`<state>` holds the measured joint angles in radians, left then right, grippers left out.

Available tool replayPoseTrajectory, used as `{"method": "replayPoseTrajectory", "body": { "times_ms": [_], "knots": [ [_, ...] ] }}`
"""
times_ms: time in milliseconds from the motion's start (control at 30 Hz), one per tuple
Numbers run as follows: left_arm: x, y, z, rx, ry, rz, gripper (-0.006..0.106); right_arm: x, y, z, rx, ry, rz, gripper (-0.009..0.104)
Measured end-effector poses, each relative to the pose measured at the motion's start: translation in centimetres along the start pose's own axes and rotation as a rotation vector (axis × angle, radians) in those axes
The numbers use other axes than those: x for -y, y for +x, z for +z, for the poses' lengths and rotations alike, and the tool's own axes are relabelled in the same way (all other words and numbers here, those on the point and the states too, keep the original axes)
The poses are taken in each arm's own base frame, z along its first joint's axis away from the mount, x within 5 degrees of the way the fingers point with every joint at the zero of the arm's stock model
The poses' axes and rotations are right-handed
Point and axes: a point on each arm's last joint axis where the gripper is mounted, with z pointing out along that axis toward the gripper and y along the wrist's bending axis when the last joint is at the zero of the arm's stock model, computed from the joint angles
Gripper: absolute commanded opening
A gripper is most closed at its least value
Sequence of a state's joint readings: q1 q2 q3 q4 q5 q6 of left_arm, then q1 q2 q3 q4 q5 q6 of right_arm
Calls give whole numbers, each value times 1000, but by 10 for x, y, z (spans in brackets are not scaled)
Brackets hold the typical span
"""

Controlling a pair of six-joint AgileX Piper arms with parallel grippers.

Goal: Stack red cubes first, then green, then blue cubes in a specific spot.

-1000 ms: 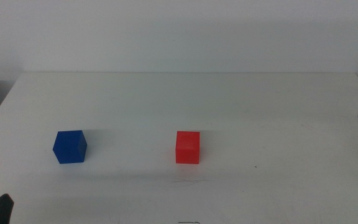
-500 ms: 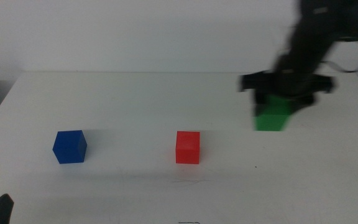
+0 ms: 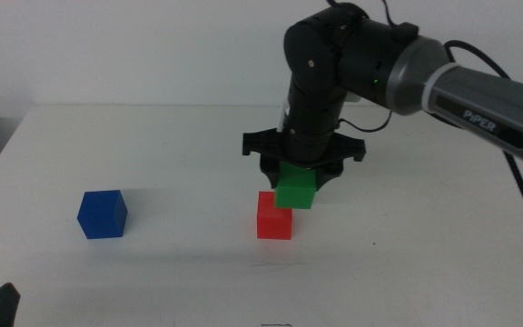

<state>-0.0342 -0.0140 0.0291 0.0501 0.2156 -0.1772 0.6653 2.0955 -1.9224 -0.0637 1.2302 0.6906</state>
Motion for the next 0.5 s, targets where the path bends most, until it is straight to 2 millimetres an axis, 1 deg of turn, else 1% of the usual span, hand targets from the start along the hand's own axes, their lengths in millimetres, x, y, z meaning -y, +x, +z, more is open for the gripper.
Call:
{"method": "replayPoseTrajectory", "body": {
  "times_ms": [200, 400, 500],
  "knots": [
    [0, 0, 0, 0, 0, 0, 94, -11, -2, 2, 15, -16, 19, -1],
    [0, 0, 0, 0, 0, 0, 94, -20, -2, 16, 2, -10, 12, -1],
    [0, 0, 0, 0, 0, 0, 94, -24, -2, 20, -2, -11, 8, -1]
  ]
}}
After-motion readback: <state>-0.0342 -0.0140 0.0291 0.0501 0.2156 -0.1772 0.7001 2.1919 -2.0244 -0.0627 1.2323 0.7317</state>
